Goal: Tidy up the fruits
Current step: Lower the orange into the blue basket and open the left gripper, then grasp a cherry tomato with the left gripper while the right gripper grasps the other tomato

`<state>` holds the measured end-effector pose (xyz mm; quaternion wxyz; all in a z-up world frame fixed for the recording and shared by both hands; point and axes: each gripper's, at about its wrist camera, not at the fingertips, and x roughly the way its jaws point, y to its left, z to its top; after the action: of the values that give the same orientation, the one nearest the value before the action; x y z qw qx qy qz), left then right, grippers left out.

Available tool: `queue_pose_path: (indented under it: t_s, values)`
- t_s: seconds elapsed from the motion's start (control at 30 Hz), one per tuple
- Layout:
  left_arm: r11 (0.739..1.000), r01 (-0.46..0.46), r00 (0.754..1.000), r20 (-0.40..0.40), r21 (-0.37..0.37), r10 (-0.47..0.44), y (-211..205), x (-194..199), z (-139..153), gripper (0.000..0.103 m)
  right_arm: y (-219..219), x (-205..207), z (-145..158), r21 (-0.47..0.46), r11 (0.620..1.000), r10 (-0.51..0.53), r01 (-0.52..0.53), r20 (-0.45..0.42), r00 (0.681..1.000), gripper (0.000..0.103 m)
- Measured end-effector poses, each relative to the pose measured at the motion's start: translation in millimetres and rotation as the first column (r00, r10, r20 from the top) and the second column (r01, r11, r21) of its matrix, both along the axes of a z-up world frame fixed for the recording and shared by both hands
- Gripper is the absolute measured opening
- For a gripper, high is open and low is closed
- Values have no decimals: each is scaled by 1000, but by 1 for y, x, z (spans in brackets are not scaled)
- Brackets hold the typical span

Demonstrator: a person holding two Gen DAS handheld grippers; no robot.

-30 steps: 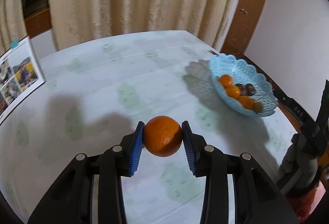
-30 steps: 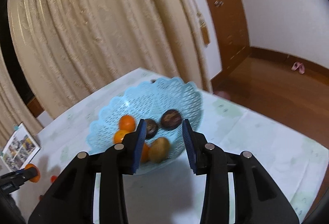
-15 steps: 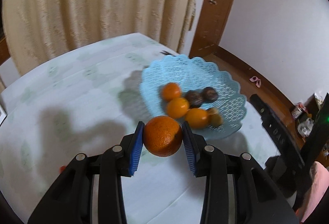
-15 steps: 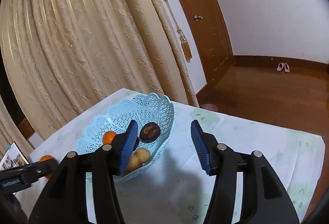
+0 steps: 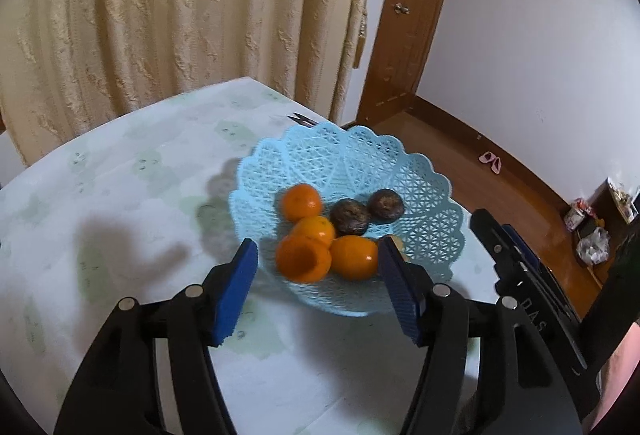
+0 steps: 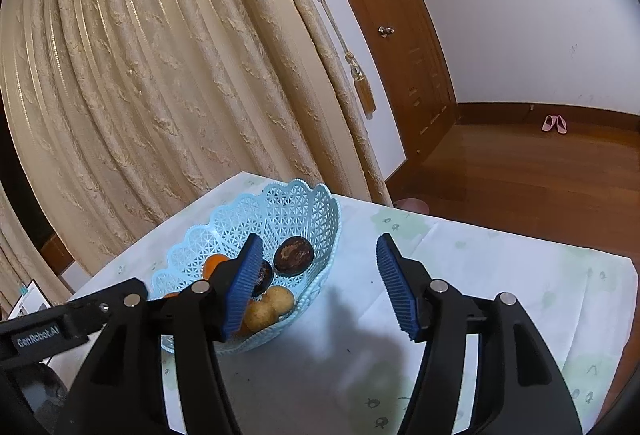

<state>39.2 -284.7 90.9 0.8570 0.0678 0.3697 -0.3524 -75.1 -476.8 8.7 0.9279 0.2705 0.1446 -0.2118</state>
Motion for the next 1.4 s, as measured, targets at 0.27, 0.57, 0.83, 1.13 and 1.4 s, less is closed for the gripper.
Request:
queue_pose_path:
  t_s: [0.27, 0.57, 0.83, 1.13, 1.4]
  values:
    - [996, -84, 996, -9, 11, 84, 39, 7, 3, 66, 3, -2, 1, -11, 1000, -17, 17, 5, 1000, 61]
    - [982, -188, 982, -21, 20, 188, 95, 11, 3, 66, 8, -3, 4, -46, 998, -33, 33, 3, 999, 62]
    - [960, -278, 960, -26, 38, 279, 153, 10, -1, 66, 9, -4, 6, -66, 997, -48, 48, -1, 999, 62]
    - [929, -365, 926, -78, 68, 370, 207, 7, -24, 66, 18, 0, 10, -114, 992, -48, 46, -19, 999, 63]
    - [914, -393, 907, -119, 105, 404, 227, 0, -48, 66, 35, 5, 11, -142, 990, 9, -17, -56, 998, 75]
